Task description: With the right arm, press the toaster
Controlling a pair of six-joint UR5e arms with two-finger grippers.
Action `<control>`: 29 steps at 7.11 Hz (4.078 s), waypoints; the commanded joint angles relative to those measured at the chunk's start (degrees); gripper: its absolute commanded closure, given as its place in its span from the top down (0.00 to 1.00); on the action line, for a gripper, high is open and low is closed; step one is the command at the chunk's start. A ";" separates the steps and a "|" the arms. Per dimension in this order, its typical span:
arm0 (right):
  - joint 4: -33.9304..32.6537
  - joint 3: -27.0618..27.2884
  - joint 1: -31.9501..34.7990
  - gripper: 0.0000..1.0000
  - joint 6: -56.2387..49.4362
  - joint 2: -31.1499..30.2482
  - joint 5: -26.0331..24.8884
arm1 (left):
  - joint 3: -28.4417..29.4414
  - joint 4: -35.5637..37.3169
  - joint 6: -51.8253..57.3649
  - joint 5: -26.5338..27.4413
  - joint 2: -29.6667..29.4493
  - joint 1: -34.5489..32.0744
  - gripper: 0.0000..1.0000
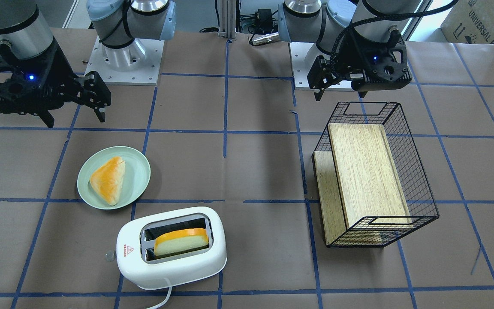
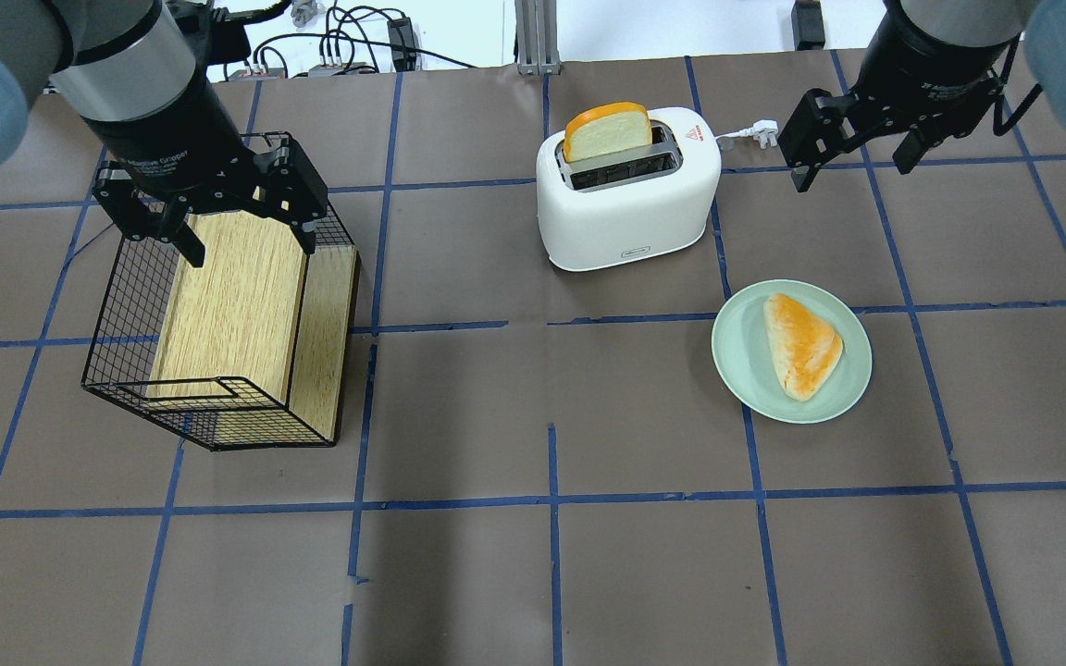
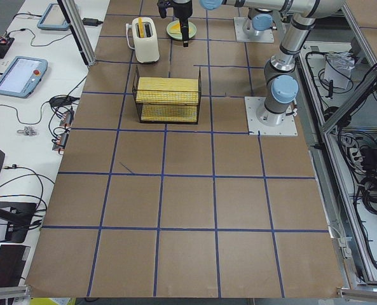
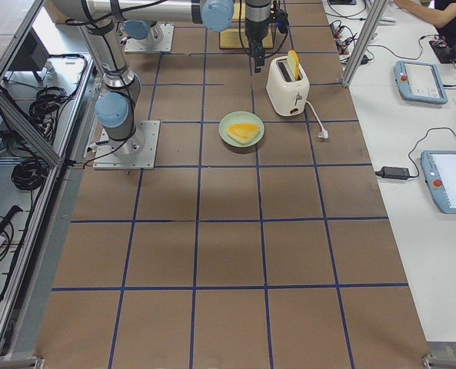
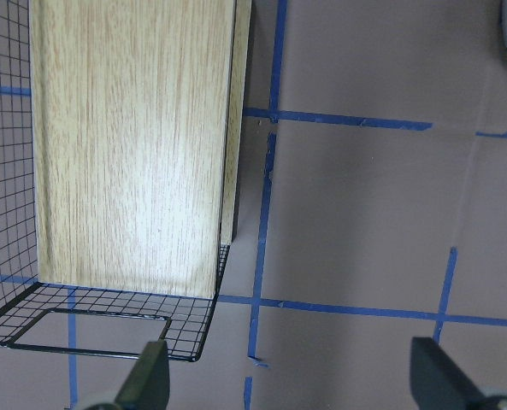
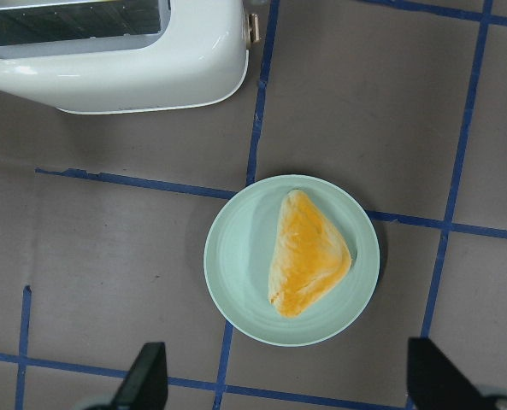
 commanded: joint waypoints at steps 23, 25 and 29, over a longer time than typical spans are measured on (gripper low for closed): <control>-0.53 -22.61 -5.36 0.08 -4.48 34.82 23.03 | -0.09 0.00 0.00 0.00 0.00 0.00 1.00; -0.53 -23.24 -5.27 0.08 -4.39 35.53 22.94 | -0.09 0.00 0.00 0.00 0.00 0.00 1.00; -0.53 -23.32 -5.10 0.08 -4.39 36.49 22.94 | -0.09 0.00 0.00 0.00 0.00 0.00 1.00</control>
